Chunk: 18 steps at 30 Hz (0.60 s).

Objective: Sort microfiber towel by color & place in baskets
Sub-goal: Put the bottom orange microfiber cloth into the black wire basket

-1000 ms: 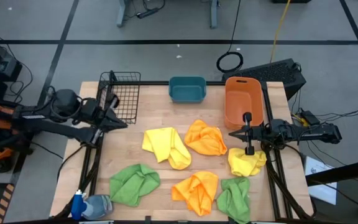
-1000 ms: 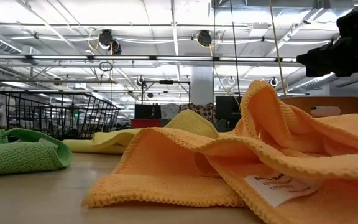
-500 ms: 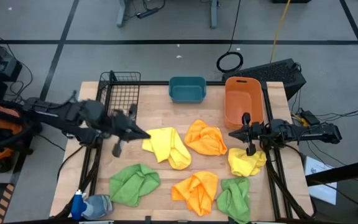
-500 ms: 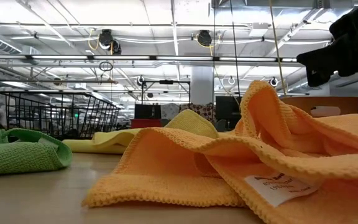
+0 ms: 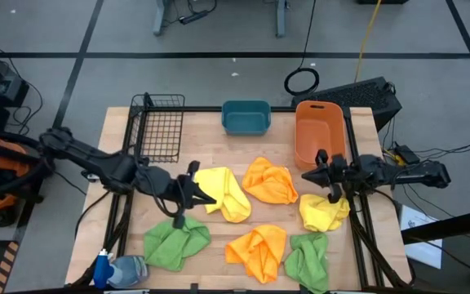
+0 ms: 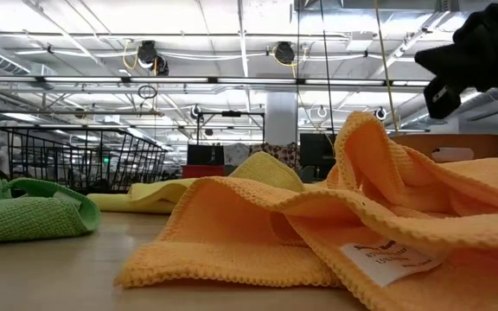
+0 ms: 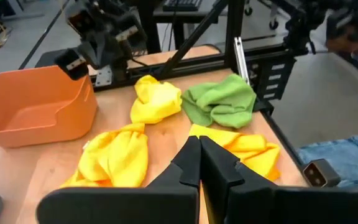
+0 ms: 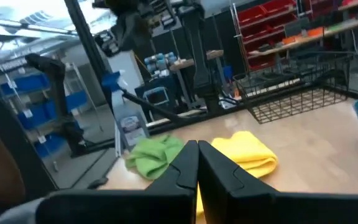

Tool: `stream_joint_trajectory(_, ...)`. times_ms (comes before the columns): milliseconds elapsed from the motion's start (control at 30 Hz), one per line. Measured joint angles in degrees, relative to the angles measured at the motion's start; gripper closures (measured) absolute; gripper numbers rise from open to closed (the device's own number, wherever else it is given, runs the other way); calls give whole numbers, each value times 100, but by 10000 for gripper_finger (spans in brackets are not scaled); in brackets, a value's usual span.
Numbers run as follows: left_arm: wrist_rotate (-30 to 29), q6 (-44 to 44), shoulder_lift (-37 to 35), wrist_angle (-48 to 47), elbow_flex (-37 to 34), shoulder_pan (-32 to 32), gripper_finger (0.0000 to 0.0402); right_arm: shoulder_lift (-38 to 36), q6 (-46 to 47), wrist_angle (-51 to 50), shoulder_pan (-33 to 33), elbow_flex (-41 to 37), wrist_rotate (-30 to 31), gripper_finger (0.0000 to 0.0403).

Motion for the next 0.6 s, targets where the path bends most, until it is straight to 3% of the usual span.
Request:
stream_joint_trajectory(267, -32, -111, 219, 277, -2, -14, 398, 843, -71, -1569, 2, 1916, -167, 403)
stream_joint_trajectory(467, -33, -116, 465, 481, -2, -16, 398, 2405, -379, -2698, 36, 3603, -172, 403)
stream_joint_trajectory(600, -33, -119, 637, 602, -2, -16, 398, 3464, -784, -2932, 237, 4346, -152, 403)
